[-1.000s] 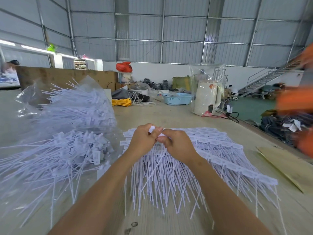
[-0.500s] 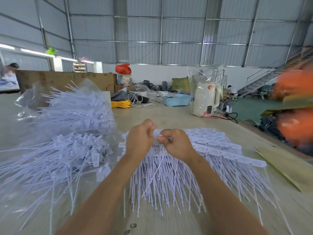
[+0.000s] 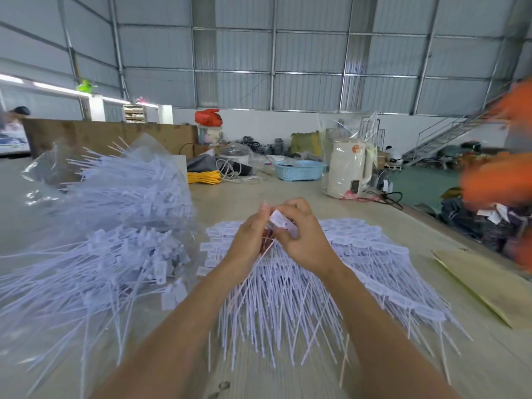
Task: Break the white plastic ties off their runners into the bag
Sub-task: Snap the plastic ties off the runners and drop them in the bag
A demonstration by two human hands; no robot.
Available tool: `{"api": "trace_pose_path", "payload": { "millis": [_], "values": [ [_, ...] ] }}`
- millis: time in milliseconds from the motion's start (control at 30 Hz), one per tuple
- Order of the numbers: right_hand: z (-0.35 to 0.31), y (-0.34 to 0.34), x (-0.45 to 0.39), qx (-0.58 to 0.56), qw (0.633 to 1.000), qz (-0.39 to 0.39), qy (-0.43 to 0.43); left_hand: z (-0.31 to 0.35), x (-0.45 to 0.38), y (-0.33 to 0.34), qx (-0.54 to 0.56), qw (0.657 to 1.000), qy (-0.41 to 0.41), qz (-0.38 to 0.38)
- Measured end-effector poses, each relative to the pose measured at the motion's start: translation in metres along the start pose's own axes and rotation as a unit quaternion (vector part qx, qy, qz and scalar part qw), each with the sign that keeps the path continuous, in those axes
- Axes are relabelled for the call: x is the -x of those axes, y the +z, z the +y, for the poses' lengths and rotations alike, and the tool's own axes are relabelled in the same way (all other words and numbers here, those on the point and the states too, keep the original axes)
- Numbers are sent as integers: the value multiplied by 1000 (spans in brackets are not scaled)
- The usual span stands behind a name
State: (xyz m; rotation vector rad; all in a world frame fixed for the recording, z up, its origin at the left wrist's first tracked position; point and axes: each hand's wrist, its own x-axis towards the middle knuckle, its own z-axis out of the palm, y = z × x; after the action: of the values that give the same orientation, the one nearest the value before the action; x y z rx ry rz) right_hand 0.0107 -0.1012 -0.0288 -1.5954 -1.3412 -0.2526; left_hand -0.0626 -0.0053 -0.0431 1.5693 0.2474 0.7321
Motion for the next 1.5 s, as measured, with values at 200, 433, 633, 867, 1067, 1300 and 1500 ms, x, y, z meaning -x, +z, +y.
{"api": "trace_pose_path", "payload": {
  "millis": [200, 433, 633, 867, 1067, 1300, 1500],
  "values": [
    [6, 4, 4, -26, 999, 27, 21, -5, 8, 8, -5, 999, 17, -50],
    [15, -13, 6, -8, 991, -33, 126, -4, 4, 0, 11, 999, 11, 38],
    [18, -11, 10, 23, 990, -90, 106, -5, 5, 0, -8, 999, 7, 36],
    [23, -6, 8, 36, 993, -87, 70, -4, 7, 1, -41, 997, 54, 38],
    [23, -5, 7, 79, 993, -73, 46, -2, 4, -3, -102, 991, 62, 53],
    [32, -6, 9, 286, 957, -55, -9, 6, 4, -2, -280, 954, 91, 50],
    [45, -15, 12, 244, 966, -18, 85, 56, 13, -14, 64, 995, 41, -63]
  ]
}}
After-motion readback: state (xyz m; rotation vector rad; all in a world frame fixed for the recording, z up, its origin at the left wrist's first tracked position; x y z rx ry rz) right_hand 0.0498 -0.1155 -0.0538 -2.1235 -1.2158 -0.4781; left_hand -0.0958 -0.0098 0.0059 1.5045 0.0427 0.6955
